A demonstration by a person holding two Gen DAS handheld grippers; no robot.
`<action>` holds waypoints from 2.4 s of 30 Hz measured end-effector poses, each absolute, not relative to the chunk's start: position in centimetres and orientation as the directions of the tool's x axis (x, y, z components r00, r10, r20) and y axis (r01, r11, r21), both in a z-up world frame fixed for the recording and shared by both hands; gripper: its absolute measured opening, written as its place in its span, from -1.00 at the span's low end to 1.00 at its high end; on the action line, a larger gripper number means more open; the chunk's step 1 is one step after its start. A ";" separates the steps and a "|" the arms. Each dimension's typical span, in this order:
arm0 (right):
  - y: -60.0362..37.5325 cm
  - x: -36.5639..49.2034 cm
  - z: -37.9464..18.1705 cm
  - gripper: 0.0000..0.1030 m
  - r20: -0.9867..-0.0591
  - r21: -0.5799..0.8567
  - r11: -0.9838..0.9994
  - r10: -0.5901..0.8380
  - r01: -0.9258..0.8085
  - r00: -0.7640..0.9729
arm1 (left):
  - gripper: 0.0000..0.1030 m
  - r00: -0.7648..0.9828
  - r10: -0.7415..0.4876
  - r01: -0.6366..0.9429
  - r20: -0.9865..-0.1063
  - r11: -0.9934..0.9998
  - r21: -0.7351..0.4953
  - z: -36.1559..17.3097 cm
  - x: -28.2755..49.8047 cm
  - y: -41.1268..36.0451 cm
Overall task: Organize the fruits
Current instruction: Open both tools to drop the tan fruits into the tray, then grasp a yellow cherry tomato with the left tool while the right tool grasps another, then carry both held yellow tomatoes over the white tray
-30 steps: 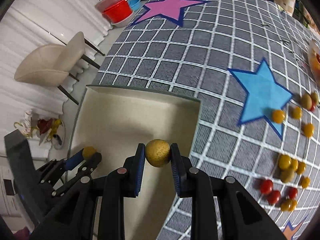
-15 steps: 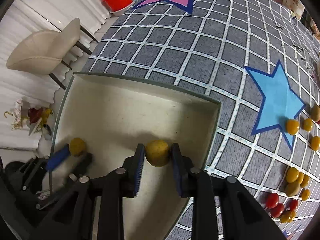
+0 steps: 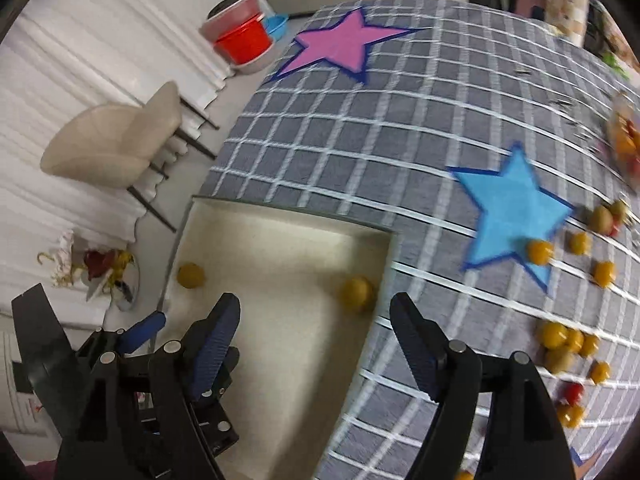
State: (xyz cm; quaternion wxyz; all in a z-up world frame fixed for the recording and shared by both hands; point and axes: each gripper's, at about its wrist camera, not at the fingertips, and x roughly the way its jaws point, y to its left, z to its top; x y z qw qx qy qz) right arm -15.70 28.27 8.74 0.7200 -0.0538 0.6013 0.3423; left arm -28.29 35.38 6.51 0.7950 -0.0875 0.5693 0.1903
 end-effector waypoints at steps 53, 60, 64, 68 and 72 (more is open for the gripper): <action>5.7 -13.2 3.1 -0.59 -0.973 0.104 0.895 0.182 -0.435 0.141 | -0.51 0.242 -0.049 -0.089 -0.969 0.993 -0.072 4.1 -25.1 10.5; 3.3 -13.8 3.3 -0.59 -0.968 0.187 0.919 0.232 -0.347 0.095 | -0.51 0.217 -0.194 -0.135 -0.957 0.965 -0.226 4.3 -25.9 13.1; 2.5 -15.2 3.5 -0.59 -0.966 0.210 0.923 0.247 -0.322 0.077 | -0.51 0.211 -0.198 -0.126 -0.957 0.966 -0.227 4.7 -26.5 14.0; 2.3 -16.0 3.9 -0.59 -0.963 0.229 0.927 0.259 -0.297 0.066 | -0.51 0.215 -0.196 -0.114 -0.957 0.968 -0.224 5.6 -27.3 14.8; 2.3 -16.7 4.5 -0.59 -0.961 0.238 0.925 0.268 -0.297 0.064 | -0.51 0.239 -0.183 -0.112 -0.953 0.970 -0.215 6.6 -27.5 16.0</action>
